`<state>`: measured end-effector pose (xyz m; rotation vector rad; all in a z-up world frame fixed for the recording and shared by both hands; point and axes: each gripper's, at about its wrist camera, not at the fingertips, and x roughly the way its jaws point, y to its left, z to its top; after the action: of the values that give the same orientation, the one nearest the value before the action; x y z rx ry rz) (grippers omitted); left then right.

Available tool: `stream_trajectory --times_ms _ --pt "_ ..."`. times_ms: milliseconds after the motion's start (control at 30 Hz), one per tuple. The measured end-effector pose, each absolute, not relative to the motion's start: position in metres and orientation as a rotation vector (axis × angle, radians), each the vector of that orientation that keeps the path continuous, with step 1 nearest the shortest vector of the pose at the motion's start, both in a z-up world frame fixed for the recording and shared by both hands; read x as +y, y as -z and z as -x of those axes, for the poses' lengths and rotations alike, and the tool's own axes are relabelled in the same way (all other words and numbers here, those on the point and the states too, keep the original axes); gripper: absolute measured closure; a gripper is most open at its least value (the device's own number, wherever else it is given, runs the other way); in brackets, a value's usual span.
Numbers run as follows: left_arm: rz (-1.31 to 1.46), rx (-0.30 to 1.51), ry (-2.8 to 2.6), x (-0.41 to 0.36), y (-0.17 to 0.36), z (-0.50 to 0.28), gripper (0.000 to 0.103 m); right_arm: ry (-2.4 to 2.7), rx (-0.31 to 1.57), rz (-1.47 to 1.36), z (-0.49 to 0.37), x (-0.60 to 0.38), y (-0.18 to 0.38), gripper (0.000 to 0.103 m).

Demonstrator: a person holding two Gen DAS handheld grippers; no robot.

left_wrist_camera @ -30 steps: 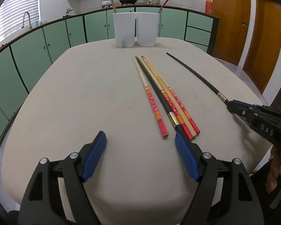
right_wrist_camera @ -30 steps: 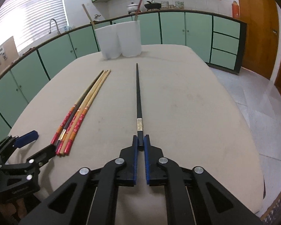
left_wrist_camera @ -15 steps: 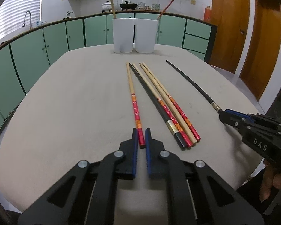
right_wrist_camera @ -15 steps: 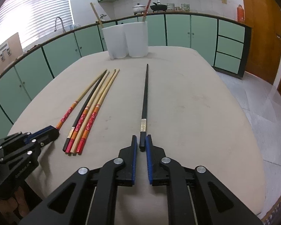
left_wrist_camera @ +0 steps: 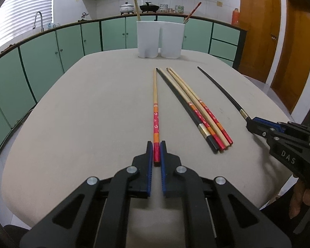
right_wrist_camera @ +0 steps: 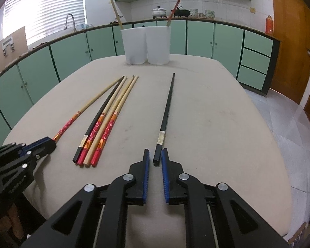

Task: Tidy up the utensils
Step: 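Lift both chopsticks and carry them toward the white holder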

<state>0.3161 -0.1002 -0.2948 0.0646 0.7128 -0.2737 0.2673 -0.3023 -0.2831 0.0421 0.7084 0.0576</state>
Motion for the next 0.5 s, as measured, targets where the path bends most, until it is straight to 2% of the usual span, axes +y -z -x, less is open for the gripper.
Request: stream_trajectory --times_ms 233,500 --pt "0.005 0.729 0.309 -0.093 0.282 -0.312 0.098 -0.069 0.72 -0.074 -0.263 -0.305 0.277 0.095" --pt "0.034 0.664 0.307 -0.076 0.224 -0.287 0.098 -0.095 0.677 -0.088 -0.224 -0.306 0.218 0.095"
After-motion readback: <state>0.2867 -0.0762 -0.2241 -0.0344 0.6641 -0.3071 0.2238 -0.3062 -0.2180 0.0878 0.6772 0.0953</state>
